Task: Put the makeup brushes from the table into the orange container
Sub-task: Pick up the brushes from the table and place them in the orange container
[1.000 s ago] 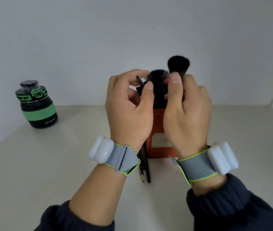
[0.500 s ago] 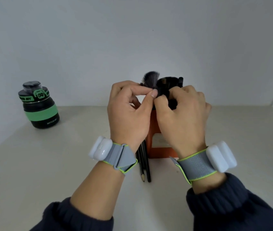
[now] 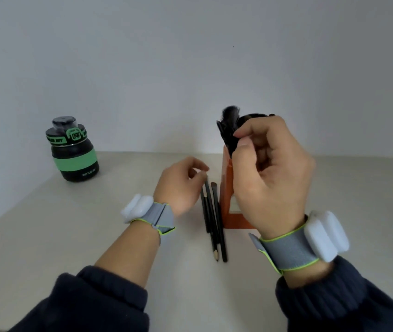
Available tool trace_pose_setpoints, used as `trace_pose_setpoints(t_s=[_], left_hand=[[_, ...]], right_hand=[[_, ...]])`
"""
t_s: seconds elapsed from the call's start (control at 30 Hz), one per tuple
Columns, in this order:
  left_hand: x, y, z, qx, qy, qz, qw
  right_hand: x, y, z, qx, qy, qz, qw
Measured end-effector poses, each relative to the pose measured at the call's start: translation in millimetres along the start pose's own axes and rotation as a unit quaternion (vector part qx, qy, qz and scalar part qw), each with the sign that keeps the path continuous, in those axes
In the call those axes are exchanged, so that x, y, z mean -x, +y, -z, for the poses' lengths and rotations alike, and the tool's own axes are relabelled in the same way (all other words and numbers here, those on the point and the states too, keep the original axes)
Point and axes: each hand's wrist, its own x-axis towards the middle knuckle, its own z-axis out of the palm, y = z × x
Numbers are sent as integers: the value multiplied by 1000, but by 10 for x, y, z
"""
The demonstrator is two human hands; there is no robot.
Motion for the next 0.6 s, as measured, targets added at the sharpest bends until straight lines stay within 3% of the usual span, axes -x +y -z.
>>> trace_pose_setpoints(t_s=[0.1,0.23,0.43,0.6], left_hand=[[43,-85,-57,-92,-115,-29,989],[18,-147,-163,-157,-198,-59,966],[28,-283,67,-172,-211,-72,960],[64,-419,498,-138,-229,-53,962]], right_hand=[[19,-3,-17,-12,-15,-9,1000],[57,4,-36,-23,-49,-10,998],[137,17,-100,-5,-101,5,995],[231,18,-179,32,-202,8,979]])
